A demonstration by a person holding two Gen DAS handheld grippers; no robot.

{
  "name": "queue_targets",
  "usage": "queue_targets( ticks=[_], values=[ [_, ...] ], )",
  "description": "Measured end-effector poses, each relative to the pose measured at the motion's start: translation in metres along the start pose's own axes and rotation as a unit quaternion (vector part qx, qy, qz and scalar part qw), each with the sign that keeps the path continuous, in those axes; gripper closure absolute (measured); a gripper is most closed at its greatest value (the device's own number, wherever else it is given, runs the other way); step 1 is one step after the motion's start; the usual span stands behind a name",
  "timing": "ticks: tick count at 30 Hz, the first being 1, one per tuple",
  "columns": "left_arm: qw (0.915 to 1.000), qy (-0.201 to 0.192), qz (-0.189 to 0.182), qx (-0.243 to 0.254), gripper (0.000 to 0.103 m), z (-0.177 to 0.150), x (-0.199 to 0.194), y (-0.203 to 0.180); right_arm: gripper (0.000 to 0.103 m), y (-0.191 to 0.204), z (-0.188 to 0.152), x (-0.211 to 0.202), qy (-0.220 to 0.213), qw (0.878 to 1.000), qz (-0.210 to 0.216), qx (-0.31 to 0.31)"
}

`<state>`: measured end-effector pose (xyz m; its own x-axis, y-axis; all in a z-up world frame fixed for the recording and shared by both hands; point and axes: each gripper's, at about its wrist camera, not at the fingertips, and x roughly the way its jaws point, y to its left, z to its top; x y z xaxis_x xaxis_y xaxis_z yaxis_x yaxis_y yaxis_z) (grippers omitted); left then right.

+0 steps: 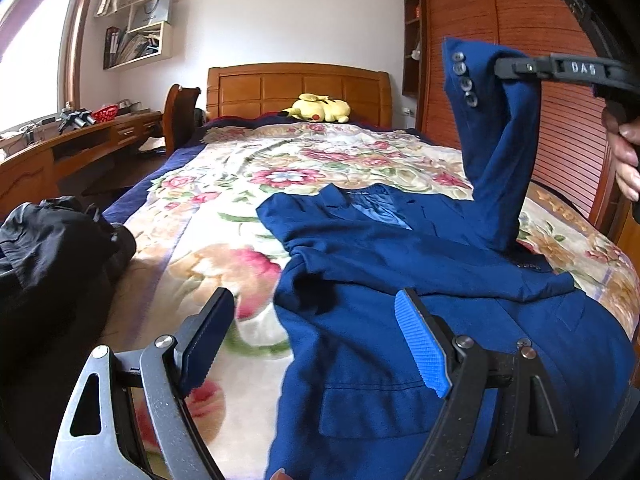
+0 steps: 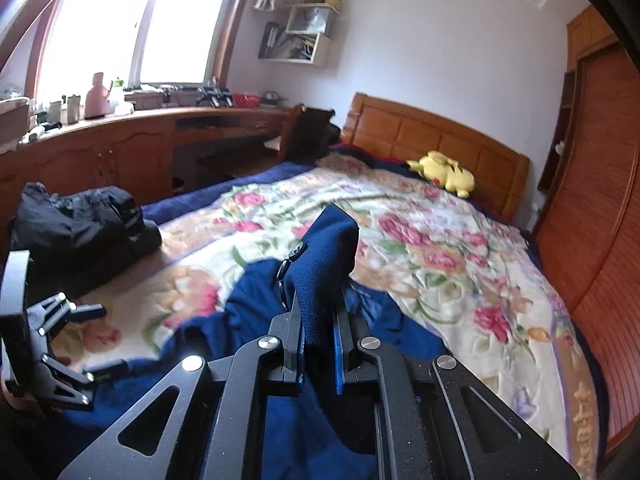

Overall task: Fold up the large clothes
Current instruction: 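Carry the sleeve across the jacket with the right tool and open it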

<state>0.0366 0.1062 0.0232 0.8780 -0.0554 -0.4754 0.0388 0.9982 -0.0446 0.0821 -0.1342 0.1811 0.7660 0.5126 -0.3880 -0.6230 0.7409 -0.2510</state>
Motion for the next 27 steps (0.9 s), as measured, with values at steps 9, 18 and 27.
queue_targets(
  ticks=[9, 18, 27],
  values=[
    [0.9998, -0.006, 0.018, -0.008, 0.02, -0.006, -0.018, 0.019, 0.093, 0.024, -0.01, 0.011, 0.009, 1.0, 0.015, -0.013],
    [0.9989, -0.006, 0.036, -0.028, 0.02, -0.016, -0.035, 0.044, 0.093, 0.04, -0.053, 0.035, 0.063, 0.997, 0.041, -0.006],
    [0.9982, -0.003, 0.05, -0.031, 0.02, -0.022, -0.046, 0.051, 0.093, 0.075, -0.095, 0.061, 0.106, 0.991, 0.082, 0.019]
  ],
)
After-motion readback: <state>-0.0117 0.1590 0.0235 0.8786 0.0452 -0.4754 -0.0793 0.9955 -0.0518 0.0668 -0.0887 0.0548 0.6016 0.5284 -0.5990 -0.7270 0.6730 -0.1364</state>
